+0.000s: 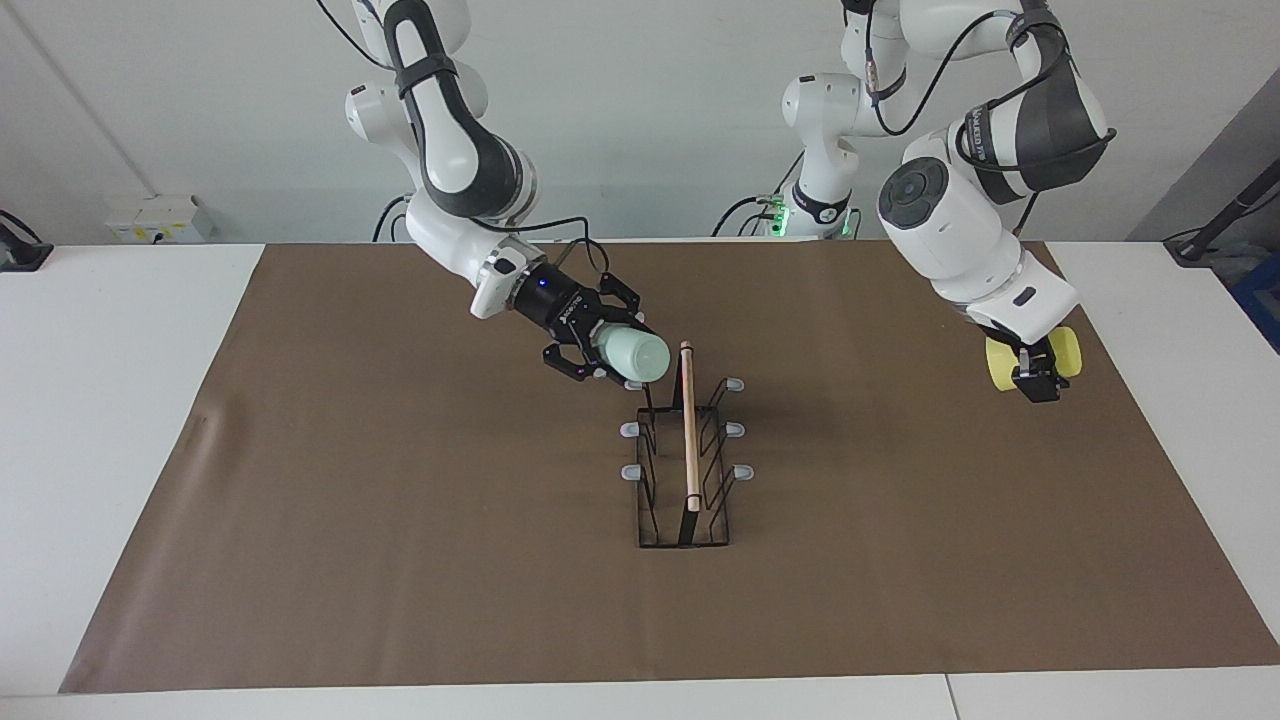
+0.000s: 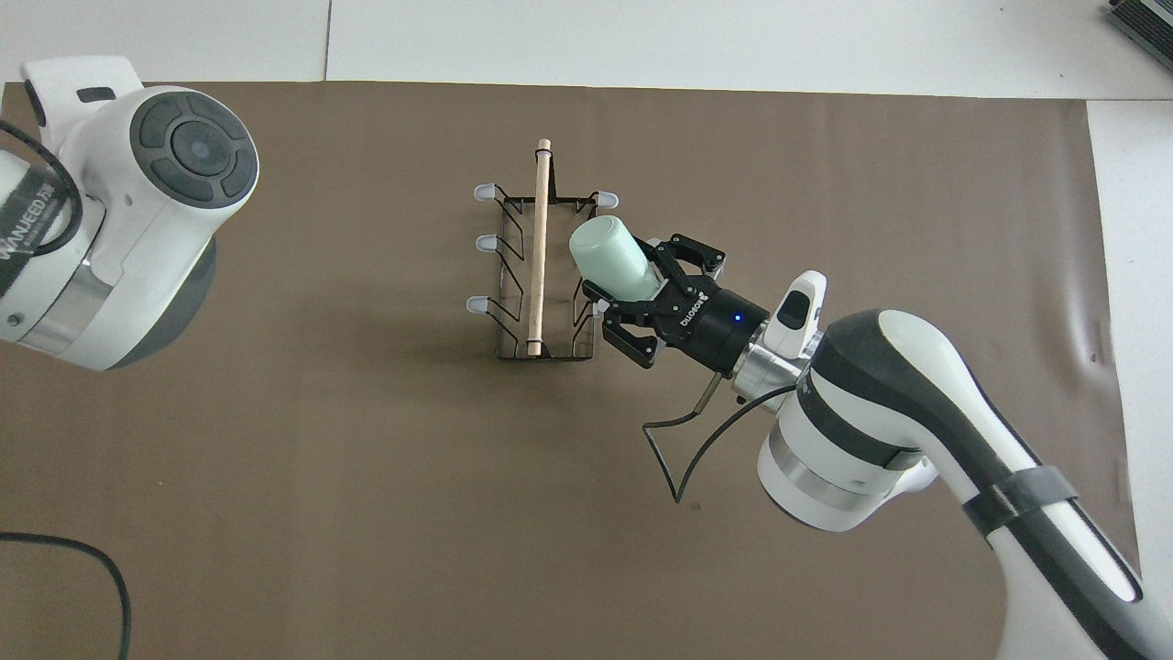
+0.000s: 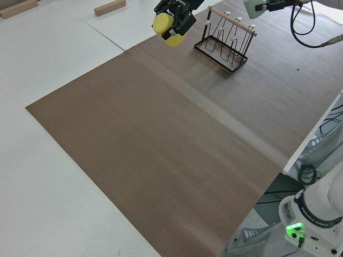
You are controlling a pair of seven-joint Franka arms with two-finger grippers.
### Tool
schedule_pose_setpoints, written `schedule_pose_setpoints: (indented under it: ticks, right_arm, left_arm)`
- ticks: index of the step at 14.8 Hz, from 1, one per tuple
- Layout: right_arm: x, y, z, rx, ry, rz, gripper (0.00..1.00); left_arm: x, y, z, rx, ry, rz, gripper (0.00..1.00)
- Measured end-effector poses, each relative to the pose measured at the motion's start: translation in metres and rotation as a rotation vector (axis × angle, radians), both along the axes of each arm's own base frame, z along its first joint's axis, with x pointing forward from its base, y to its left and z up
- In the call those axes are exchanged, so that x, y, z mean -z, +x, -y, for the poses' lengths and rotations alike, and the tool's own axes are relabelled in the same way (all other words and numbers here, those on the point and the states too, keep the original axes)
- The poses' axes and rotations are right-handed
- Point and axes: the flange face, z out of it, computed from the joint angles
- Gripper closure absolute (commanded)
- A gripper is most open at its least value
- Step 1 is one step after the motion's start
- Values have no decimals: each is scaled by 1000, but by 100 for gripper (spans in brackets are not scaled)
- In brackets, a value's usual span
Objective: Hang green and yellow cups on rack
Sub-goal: 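Hang the green cup on the rack peg with the right gripper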
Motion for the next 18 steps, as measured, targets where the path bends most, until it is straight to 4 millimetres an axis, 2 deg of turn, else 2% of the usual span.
schedule_pose_setpoints:
  ticks: [3, 7, 9, 11, 14, 16, 18]
  right_arm:
    - [11, -6, -13, -10, -6, -10, 100]
    - [12, -8, -15, -9, -17, -13, 100]
    - [18, -13, -15, 4, -23, -25, 100]
    - [31, -24, -16, 34, -26, -15, 100]
    - [52, -41, -18, 35, -57, -23, 100]
    - [62, -47, -16, 28, -70, -19, 100]
    - [79, -52, -19, 28, -31, 9, 100]
  left_arm:
    - [0, -4, 8, -56, 3, 53, 100]
    - [-1, -16, 31, -99, 53, 83, 100]
    - [-4, -23, 43, -101, 73, 81, 100]
    - [-7, -29, 56, -95, 82, 82, 100]
    - [-7, -31, 60, -94, 86, 82, 100]
    - [-7, -33, 65, -88, 85, 85, 100]
    - [-7, -37, 79, -78, 79, 104, 100]
